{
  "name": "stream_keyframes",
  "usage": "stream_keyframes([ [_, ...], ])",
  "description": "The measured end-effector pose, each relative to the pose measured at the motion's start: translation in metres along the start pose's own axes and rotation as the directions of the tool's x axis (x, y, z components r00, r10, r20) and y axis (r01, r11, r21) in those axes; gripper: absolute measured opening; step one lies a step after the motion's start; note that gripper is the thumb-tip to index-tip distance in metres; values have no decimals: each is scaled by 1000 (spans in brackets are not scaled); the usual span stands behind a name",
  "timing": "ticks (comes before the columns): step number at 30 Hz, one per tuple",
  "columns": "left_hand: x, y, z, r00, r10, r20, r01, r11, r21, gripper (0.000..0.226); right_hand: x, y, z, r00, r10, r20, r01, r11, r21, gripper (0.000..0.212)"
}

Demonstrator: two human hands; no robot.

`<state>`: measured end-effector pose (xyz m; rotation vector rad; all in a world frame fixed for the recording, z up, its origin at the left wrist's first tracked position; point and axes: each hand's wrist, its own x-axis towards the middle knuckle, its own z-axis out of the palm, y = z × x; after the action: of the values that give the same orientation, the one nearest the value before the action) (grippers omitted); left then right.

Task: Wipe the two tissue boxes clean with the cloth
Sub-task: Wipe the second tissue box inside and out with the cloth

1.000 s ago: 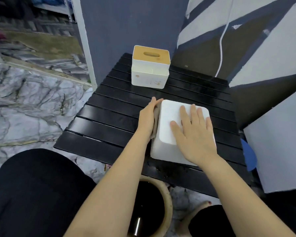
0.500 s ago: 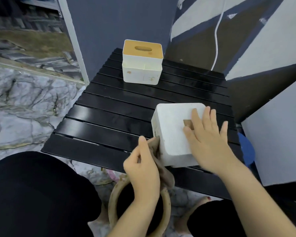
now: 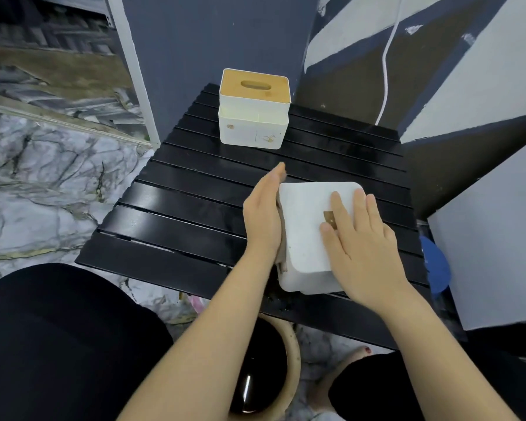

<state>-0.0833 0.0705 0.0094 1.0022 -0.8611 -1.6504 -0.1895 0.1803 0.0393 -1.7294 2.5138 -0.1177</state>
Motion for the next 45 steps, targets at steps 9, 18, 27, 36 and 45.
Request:
stream_keyframes([
  [9, 55, 19, 2, 950, -270, -153, 303, 916, 264, 36, -1, -3, -1, 1000, 19, -8, -19, 1000, 10, 79],
  [18, -33, 8, 19, 734, 260, 628, -631, -83, 771, 59, 0, -2, 6, 998, 2, -56, -3, 1000, -27, 87],
  [27, -89, -16, -32, 453, 575, 682, -794, -89, 602, 34, -1, -3, 14, 988, 29, -152, -27, 1000, 12, 78],
  [36, -10, 31, 9, 736, 61, 674, -661, -149, 736, 51, -1, -4, 10, 987, 31, -157, -21, 998, 64, 86],
  [45, 16, 37, 36, 900, 252, 356, -357, -42, 933, 48, 5, 9, -1, 1000, -23, -22, 24, 998, 61, 67],
])
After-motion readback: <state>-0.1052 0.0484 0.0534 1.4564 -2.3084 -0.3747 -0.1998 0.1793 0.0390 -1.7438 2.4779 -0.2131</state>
